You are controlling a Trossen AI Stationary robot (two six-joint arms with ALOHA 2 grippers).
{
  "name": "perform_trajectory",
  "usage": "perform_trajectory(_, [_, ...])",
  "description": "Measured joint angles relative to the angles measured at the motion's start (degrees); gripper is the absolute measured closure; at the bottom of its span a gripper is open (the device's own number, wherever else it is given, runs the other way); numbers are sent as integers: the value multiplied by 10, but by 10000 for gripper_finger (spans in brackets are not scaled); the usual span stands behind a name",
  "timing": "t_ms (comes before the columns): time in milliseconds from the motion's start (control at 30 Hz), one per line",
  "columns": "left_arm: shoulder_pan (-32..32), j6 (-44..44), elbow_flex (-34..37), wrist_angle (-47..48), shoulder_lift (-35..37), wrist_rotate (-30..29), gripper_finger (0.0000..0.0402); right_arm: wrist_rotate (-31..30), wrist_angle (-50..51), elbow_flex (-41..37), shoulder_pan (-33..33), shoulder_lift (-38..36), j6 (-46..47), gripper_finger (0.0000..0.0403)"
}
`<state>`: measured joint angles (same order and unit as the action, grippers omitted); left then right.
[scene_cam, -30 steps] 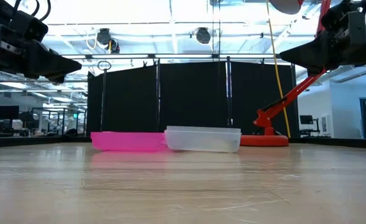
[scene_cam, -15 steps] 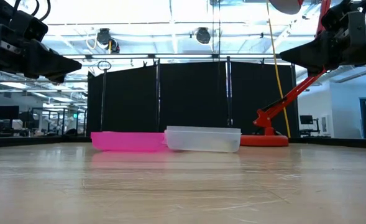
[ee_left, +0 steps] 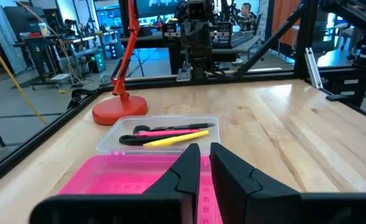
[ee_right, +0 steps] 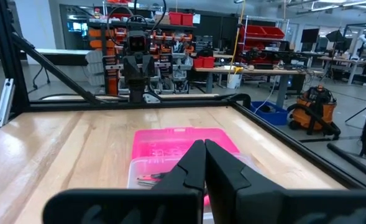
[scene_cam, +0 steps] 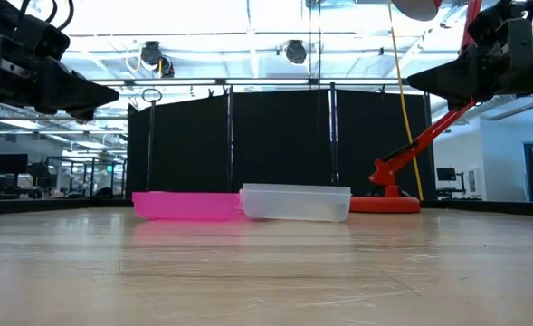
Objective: Pick & place school supplies into a supply box
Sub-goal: Return to Home Position
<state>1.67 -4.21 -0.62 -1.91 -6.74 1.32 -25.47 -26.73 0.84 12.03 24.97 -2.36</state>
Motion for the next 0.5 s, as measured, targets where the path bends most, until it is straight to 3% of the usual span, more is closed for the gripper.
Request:
perform_trajectory(267, [0,-12,0,-14,0,-2,355,-15,-31,1,-9,0,8,403])
perform_trajectory(367, [7,9,0,-13,0,-44,355,-29,-31,8,-35,0,32,403])
perform_trajectory(500, [28,48,0,-1,0,-77,355,45,-33,8,-77,9,35,403])
